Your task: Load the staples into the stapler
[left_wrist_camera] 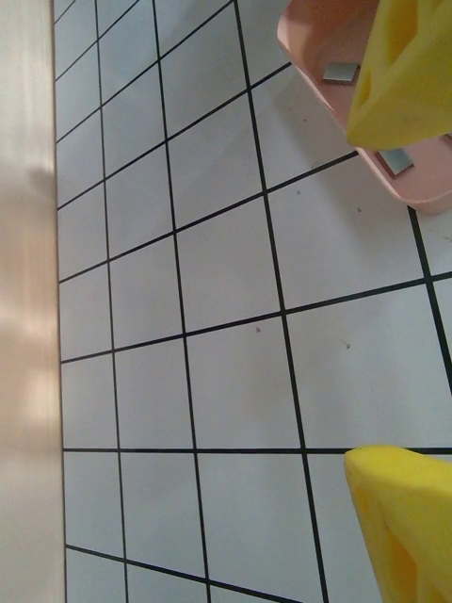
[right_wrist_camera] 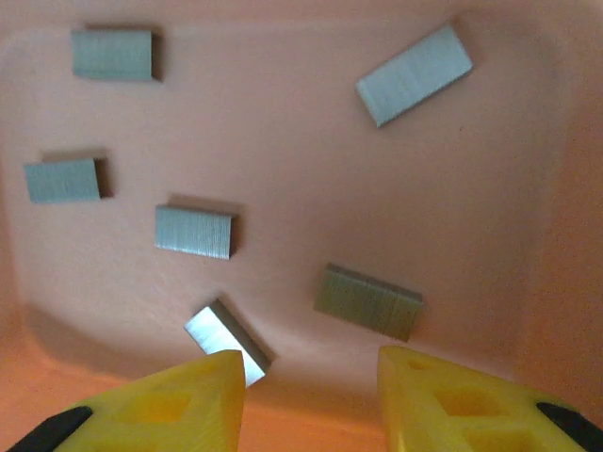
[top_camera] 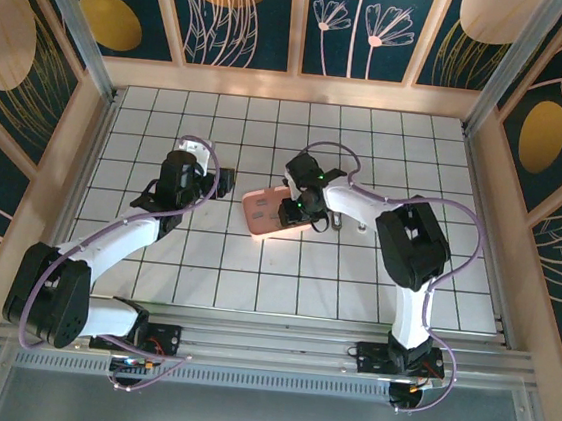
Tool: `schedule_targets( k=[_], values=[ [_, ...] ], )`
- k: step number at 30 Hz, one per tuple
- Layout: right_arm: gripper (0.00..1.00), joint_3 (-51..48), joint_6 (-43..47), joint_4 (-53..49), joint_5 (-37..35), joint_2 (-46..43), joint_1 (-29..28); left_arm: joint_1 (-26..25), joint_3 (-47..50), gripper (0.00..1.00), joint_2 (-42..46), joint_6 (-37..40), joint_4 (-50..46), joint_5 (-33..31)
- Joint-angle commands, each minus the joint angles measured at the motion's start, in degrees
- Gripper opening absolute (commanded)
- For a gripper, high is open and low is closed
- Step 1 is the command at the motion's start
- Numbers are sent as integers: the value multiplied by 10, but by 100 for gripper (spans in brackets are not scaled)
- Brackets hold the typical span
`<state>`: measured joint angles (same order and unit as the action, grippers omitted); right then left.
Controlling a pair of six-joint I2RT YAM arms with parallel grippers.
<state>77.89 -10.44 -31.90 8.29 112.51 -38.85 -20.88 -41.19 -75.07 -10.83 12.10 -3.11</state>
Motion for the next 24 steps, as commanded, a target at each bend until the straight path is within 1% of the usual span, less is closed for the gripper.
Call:
schedule_targets(
  k=[1,8,13,15,17,20,21,24],
  values=[
    [41,20,14,-43,11,5,-11,6,-17,81,7,-1,-2,-4],
    [40,0,2,-63,19,-19,-37,6,-17,81,13,0,-2,-2],
    [40,-43,-29,-54,43,-42,-71,6,-15,81,17,1,-1,3],
    [40,-55,-40,-58,40,-50,-86,6,-14,81,19,-1,-1,4],
    [40,-61,-51,-57,32,-68,-98,6,-14,81,20,-4,-1,7],
    [40,-68,-55,-36,37,-109,-104,6,-15,81,22,-17,-2,22],
    [40,-68,-50,-32,27,-122,-103,6,-16,81,25,-25,-4,30],
    [40,-46,-7,-46,-40,-149,-93,6,-20,81,41,-64,-6,60]
  ],
)
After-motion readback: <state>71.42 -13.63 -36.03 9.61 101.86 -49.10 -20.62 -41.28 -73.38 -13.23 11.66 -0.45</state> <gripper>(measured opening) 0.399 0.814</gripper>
